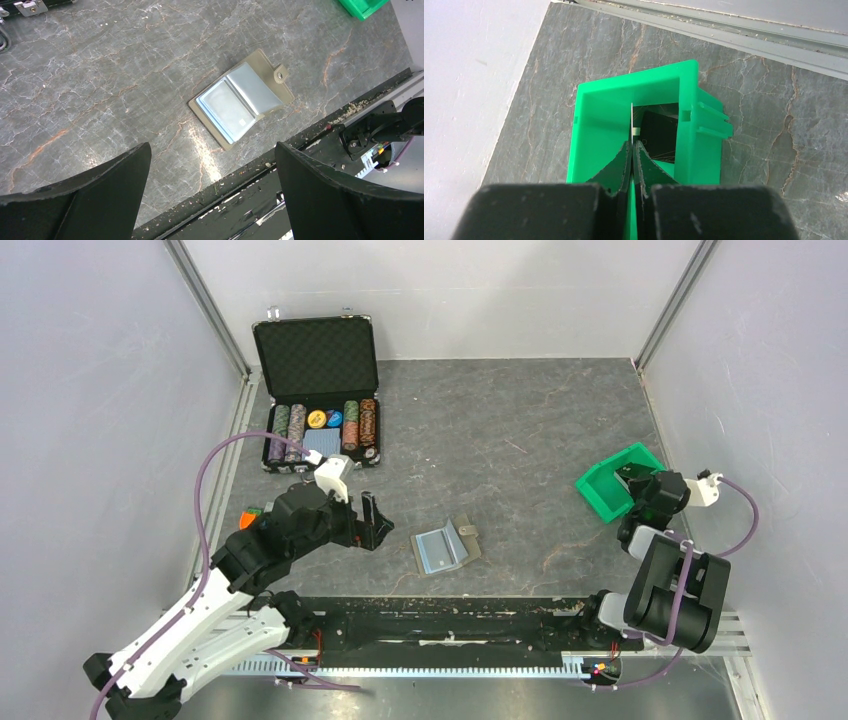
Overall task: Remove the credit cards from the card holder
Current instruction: Place the credit card in the storage box.
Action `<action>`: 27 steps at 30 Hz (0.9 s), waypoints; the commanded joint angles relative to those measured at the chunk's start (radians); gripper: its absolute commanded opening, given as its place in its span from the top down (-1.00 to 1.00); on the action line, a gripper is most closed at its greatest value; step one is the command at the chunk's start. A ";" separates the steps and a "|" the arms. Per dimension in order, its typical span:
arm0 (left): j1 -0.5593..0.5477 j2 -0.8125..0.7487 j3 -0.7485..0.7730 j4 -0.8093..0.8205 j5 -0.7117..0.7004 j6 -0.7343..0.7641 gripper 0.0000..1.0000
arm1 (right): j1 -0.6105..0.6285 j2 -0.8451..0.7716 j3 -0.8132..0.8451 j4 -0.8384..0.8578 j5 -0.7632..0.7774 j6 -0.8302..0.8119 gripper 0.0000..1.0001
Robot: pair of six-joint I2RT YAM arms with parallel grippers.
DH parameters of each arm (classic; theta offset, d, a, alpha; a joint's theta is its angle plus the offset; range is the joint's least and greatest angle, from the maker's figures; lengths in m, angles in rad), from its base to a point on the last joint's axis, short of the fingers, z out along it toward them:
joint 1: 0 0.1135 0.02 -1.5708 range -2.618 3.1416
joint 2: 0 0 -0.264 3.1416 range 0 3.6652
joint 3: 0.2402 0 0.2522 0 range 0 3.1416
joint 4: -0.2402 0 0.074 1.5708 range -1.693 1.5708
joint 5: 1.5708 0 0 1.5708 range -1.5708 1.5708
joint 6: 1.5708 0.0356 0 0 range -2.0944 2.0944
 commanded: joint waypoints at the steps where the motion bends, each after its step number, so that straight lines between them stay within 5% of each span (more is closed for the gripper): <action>1: -0.002 -0.011 -0.002 0.020 0.018 0.048 -1.00 | 0.007 -0.002 -0.003 0.037 0.057 0.008 1.00; 24: -0.002 -0.030 -0.004 0.026 0.020 0.053 -1.00 | 0.058 0.056 0.004 0.094 0.127 0.022 1.00; 27: -0.001 -0.028 -0.004 0.026 0.021 0.054 -1.00 | 0.067 0.063 0.007 0.089 0.140 0.025 0.87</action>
